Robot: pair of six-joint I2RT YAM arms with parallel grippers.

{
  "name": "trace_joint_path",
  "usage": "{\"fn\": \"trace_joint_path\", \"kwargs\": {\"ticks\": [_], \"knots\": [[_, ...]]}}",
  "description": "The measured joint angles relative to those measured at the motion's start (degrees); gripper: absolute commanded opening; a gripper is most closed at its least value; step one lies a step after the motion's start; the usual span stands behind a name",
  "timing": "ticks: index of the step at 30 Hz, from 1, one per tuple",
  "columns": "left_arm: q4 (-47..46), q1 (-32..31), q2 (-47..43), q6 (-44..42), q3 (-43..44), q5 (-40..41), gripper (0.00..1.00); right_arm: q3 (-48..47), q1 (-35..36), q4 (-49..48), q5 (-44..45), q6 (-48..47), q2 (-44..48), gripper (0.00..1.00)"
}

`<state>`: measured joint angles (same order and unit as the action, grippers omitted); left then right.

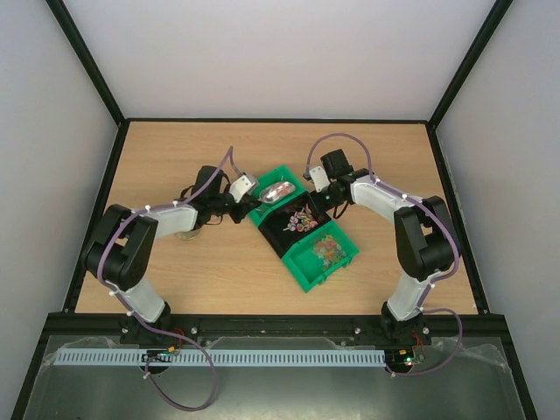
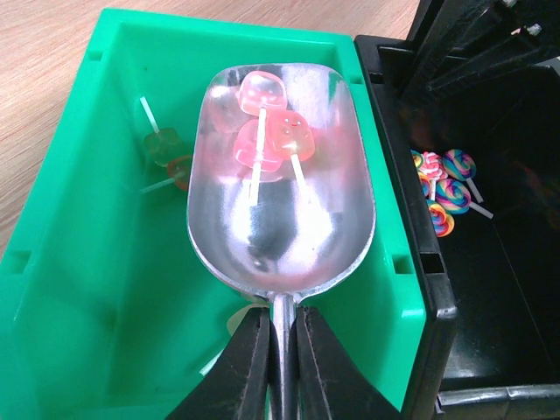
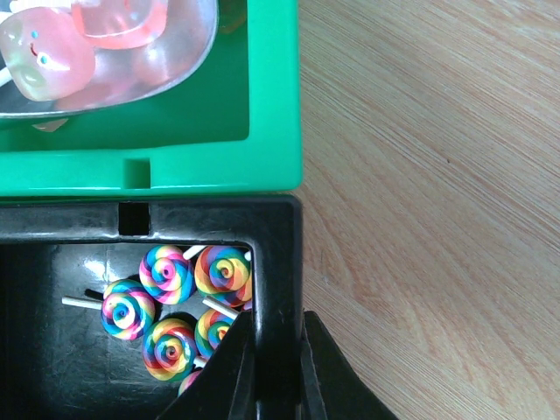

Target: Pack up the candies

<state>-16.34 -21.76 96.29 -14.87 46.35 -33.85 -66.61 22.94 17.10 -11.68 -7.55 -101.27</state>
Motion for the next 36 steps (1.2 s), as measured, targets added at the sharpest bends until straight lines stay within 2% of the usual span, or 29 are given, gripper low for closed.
{"fn": "trace_joint_path", "kwargs": {"ticks": [7,13,22,32,36], "knots": [[2.05,0.63,-3.65,0.26,-0.39,-0.07,0.02,-0.07,0.00,0.09,0.13,-0.15,0.00,0.01],[10.01,2.86,-10.80,-1.62,1.51,-0.94,0.02,-0.09,0.00,0.09,0.15,-0.04,0.00,0.01],[26.60,13.20,-20.46,-7.39,3.52,-2.40,0.02,-0.61,0.00,0.17,0.28,0.33,-0.35,0.01],[49.68,25.79,-31.74,-21.16,4.50,-3.34,0.02,-2.36,-0.04,0.42,0.48,0.79,-1.70,0.01],[57.57,28.02,-33.86,-25.38,4.52,-1.73,0.02,-2.67,-0.07,0.52,0.50,1.22,-1.90,0.01]]}}
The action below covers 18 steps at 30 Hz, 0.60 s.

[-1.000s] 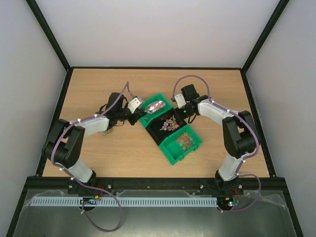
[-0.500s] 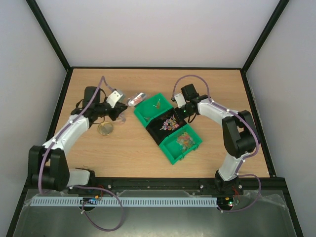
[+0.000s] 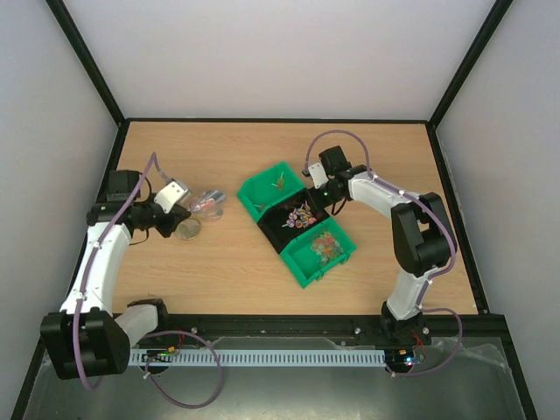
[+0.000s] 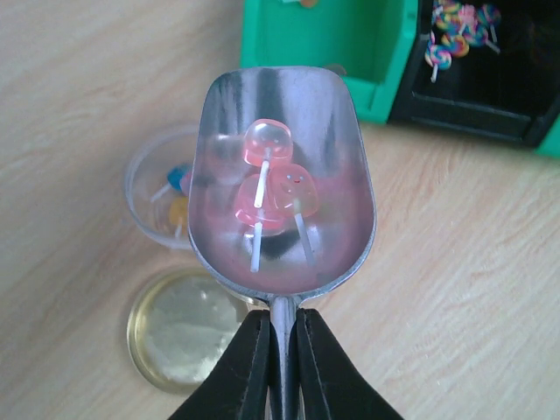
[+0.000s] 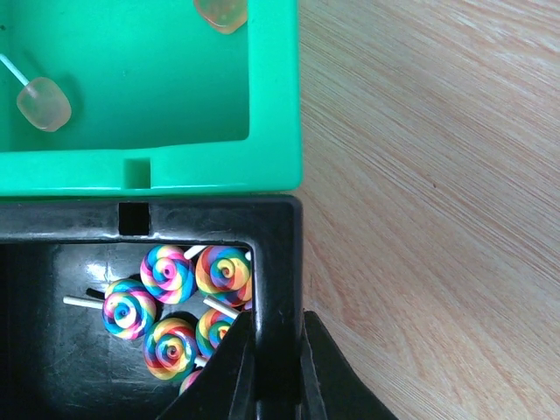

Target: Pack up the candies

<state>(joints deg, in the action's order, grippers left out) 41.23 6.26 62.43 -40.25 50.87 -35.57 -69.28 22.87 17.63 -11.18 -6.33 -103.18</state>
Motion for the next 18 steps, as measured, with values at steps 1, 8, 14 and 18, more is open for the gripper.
{"fn": "trace_joint_path", "kwargs": {"ticks": [1,8,14,18], "knots": [[1.53,0.11,-0.28,-0.52,0.00,0.68,0.02,-0.20,0.00,0.00,0.00,0.22,-0.15,0.01],[6.12,0.20,-0.50,-0.83,0.37,5.18,0.02,-0.55,0.00,-0.07,0.00,0.83,-0.46,0.01],[6.78,0.20,2.58,0.22,2.25,9.33,0.02,-0.52,0.00,-0.13,0.04,1.42,-0.46,0.01],[7.13,0.17,6.21,0.96,4.85,11.67,0.02,-0.52,0.00,-0.17,0.09,1.86,-0.46,0.01]]}}
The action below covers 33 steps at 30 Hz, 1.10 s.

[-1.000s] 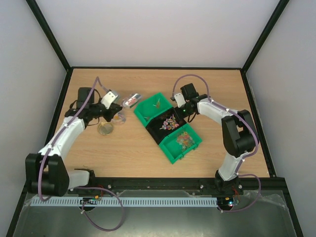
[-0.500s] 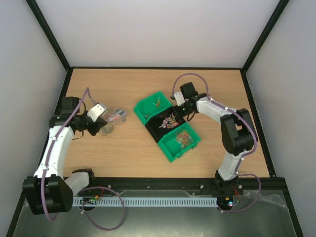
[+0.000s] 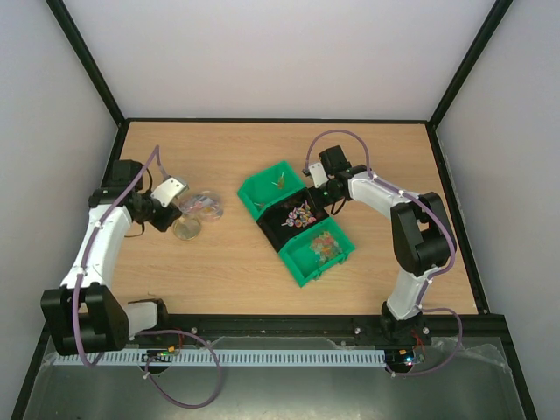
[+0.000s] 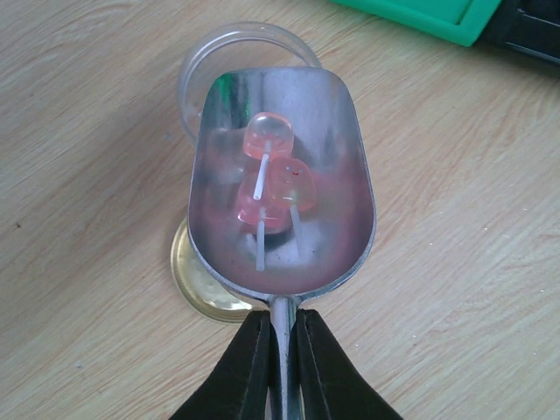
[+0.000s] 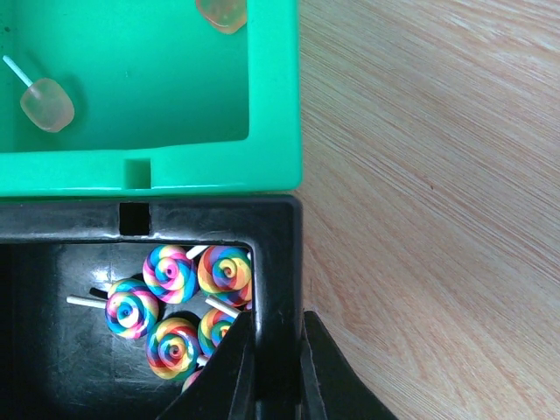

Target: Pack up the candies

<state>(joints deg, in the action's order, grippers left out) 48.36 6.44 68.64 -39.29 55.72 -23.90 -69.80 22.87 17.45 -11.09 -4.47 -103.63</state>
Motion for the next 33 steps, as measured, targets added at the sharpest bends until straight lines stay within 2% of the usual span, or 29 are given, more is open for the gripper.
{"fn": "trace_joint_path", "kwargs": {"ticks": [17,33], "knots": [[4.04,-1.42,7.21,-0.59,6.19,6.43,0.02,0.00,0.00,-0.70,-0.02,2.43,-0.20,0.01],[9.22,-4.17,5.55,-2.54,12.76,8.11,0.02,0.33,0.07,-1.86,-0.39,8.11,-0.24,0.01]]}}
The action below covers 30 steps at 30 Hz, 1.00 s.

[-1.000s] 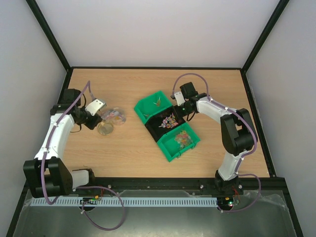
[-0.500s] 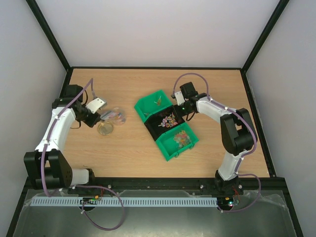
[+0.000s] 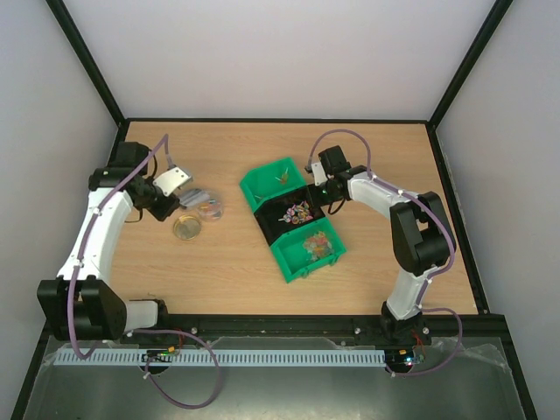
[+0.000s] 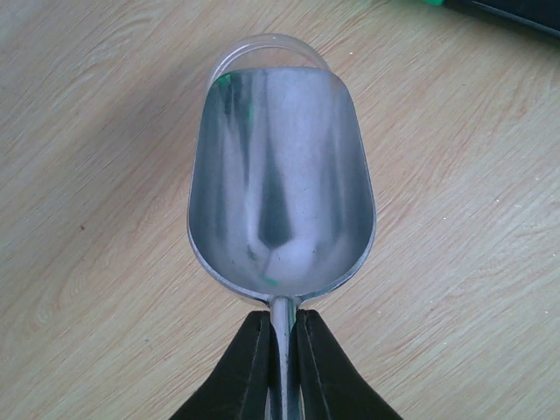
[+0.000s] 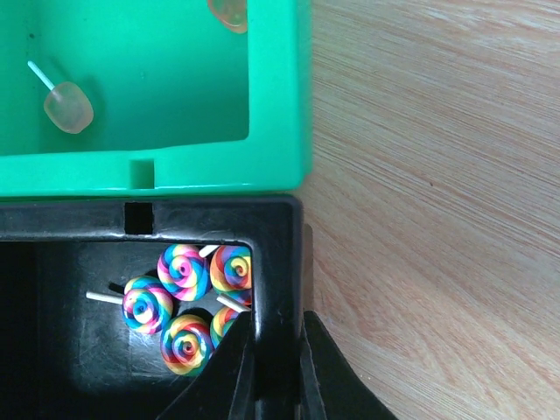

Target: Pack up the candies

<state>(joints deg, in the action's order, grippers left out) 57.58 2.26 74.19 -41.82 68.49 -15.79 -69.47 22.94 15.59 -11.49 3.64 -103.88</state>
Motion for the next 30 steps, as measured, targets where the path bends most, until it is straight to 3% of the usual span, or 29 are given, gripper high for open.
{"fn": "trace_joint_path", "kwargs": {"ticks": [8,17,23,30], "knots": [[3.50,-4.20,-0.39,-1.29,2.71,0.22,0.02,0.76,0.42,-1.57,-0.02,4.07,0.15,0.01],[5.05,-19.43,-2.23,0.57,6.23,-1.36,0.02,2.93,1.20,-4.02,0.48,7.96,1.38,0.01],[3.82,-30.42,4.04,7.39,6.60,0.22,0.02,3.76,1.84,-4.72,1.55,9.68,1.99,0.01],[2.29,-36.94,14.38,12.61,10.47,5.40,0.02,5.03,2.12,-5.27,1.95,10.99,2.99,0.01]]}}
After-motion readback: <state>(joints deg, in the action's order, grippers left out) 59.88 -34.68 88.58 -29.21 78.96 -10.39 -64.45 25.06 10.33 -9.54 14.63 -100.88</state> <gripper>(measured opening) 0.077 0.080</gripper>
